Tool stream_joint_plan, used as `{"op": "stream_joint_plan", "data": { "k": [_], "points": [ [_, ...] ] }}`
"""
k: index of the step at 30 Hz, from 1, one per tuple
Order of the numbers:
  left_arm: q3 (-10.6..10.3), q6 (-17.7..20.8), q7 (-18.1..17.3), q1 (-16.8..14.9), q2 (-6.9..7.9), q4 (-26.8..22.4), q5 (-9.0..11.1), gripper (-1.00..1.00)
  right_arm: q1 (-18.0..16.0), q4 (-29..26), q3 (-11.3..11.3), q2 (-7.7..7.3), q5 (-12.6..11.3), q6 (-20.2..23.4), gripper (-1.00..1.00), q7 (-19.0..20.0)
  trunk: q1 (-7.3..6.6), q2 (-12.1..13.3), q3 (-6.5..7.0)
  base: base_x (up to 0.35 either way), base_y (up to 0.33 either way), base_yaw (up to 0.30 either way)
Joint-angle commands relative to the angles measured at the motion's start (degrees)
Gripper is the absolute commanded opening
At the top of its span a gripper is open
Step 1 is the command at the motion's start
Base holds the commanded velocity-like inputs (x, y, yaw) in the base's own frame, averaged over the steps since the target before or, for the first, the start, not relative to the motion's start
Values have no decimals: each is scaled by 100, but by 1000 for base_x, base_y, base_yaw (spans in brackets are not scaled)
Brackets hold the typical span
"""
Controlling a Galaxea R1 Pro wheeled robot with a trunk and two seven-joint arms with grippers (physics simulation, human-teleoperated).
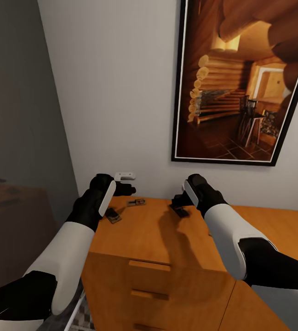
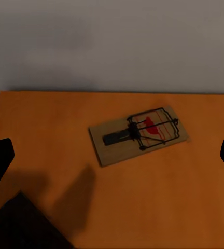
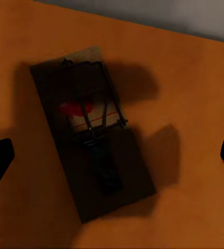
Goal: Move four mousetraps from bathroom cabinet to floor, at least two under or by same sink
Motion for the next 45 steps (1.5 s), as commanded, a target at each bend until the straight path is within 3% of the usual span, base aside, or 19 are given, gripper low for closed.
{"op": "stream_joint_plan", "data": {
  "k": [1,34,45],
  "points": [
    [-7,22,43,-4,1,-5,54,100,-4,-5,-10,3,8,22,100,-14,1,-3,-7,85,0,0],
    [-7,18,43,-4,2,-3,51,100,-4,91,-17,16,0,22,100,-10,1,-3,-7,24,0,0],
    [-7,18,38,-4,1,-3,54,100,-4,335,-19,113,-1,22,100,9,1,-3,-7,0,0,0]
  ]
}}
